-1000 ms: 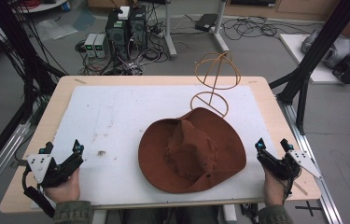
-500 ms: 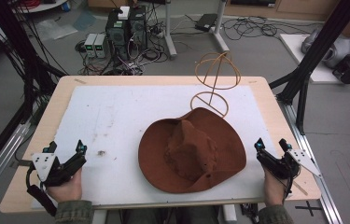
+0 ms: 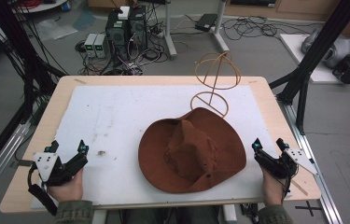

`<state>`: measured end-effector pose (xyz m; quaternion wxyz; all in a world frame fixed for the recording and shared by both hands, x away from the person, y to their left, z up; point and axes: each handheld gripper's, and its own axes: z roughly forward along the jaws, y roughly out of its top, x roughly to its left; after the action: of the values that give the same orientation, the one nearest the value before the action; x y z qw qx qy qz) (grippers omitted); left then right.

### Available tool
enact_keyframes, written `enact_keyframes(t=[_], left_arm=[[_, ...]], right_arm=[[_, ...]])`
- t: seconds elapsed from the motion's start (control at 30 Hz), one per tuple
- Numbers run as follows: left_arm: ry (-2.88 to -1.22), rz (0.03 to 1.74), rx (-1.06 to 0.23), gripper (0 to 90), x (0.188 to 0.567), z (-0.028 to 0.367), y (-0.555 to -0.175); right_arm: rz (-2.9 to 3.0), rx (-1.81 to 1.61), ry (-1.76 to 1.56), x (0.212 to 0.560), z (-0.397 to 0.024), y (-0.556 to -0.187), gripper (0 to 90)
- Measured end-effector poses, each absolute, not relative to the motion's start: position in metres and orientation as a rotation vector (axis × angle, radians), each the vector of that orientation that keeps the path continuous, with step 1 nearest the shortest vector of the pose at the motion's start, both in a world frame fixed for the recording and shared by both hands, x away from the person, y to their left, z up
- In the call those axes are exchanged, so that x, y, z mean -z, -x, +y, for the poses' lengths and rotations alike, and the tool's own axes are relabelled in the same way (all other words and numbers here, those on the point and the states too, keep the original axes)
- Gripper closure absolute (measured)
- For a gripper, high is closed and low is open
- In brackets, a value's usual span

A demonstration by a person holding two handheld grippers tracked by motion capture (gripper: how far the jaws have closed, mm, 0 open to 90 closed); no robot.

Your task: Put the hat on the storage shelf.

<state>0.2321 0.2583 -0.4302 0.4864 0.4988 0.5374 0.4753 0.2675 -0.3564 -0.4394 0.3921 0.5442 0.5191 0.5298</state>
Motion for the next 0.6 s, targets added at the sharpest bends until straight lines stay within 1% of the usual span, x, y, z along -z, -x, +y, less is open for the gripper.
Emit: enact_keyframes(t=[0.23,0.37,0.5,0.53,0.6], left_arm=[[-1.228,1.283,-1.171,15.9,0.428,0.255,-0.232],[-1.262,1.241,-1.167,13.6,0.425,0.251,-0.234],[-1.354,1.138,-1.124,13.1,0.420,0.243,-0.238],[-1.354,1.138,-1.124,13.1,0.420,0.243,-0.238],[-1.381,1.103,-1.084,13.0,0.416,0.238,-0.242]], right_arm=[[1.314,-1.343,-1.388,0.439,-0.356,-0.267,10.5],[1.317,-1.340,-1.385,0.439,-0.356,-0.267,10.5],[1.318,-1.345,-1.379,0.438,-0.355,-0.267,10.5],[1.323,-1.345,-1.378,0.438,-0.355,-0.267,10.5],[1.327,-1.343,-1.373,0.438,-0.354,-0.267,10.4]])
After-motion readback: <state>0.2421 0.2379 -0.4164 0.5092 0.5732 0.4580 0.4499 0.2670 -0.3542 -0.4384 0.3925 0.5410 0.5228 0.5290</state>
